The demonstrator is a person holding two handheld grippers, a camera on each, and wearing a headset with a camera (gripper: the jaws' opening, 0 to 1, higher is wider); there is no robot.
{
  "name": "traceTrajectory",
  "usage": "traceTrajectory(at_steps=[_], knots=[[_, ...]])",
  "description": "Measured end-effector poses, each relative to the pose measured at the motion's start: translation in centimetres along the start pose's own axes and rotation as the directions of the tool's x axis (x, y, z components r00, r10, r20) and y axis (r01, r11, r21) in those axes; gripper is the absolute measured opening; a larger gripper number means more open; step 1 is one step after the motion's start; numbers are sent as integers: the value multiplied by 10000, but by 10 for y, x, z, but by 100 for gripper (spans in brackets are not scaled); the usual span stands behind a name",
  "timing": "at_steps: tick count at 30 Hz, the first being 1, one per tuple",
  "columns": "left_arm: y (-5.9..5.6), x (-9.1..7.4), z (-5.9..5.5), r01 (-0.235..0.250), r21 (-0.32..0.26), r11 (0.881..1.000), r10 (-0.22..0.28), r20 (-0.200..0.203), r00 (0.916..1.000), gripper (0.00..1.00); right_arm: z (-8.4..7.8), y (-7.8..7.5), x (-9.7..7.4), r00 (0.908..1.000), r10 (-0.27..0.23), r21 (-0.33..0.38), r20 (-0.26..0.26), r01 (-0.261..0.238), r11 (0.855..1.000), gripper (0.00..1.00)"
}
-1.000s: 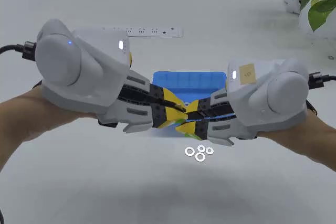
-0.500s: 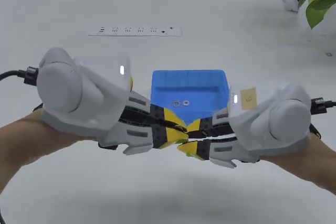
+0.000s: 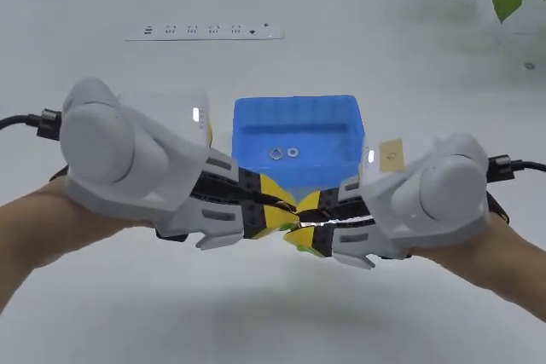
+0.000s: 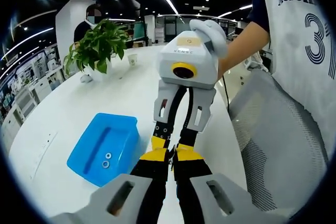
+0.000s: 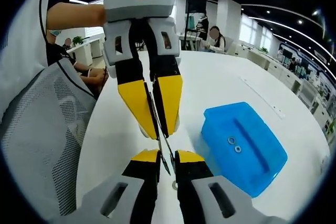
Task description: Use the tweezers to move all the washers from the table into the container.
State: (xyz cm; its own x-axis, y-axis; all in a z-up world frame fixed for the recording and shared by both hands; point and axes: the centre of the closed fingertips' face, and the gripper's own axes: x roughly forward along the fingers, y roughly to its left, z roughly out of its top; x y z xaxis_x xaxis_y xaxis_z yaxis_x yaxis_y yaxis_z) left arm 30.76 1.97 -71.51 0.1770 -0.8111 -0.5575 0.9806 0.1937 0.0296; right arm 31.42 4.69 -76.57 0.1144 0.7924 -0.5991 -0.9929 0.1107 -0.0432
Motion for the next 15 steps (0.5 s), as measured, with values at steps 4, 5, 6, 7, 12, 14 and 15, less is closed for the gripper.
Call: traceTrajectory(at_steps=[4, 5, 6, 7, 12, 14, 15], knots=[[3, 1, -1, -29, -12, 10000, 29, -26, 10000, 7, -1, -4, 1, 10000, -46, 163, 64, 45, 9999, 12], [4, 1, -1, -44, -7, 10000, 44, -21, 10000, 7, -1, -5, 1, 9999, -72, 170, 78, 70, 9998, 12], [6, 1, -1, -33, -48, 10000, 33, -16, 10000, 7, -1, -6, 2, 9999, -84, 202, 97, 82, 9998, 12], [7, 1, -1, -35, -81, 10000, 35, -20, 10000, 7, -1, -7, 2, 9999, -75, 260, 107, 72, 9996, 12], [11, 3, -1, -90, -36, 10000, 89, -59, 9999, 7, 0, -11, 4, 9997, -153, 439, 209, 144, 9989, 12], [12, 3, -2, -107, -29, 9999, 107, -62, 9999, 7, 0, -11, 5, 9997, -151, 444, 208, 142, 9989, 12], [13, 3, -2, -101, -13, 9999, 101, -46, 9999, 7, 0, -12, 5, 9996, -161, 432, 220, 152, 9990, 12]])
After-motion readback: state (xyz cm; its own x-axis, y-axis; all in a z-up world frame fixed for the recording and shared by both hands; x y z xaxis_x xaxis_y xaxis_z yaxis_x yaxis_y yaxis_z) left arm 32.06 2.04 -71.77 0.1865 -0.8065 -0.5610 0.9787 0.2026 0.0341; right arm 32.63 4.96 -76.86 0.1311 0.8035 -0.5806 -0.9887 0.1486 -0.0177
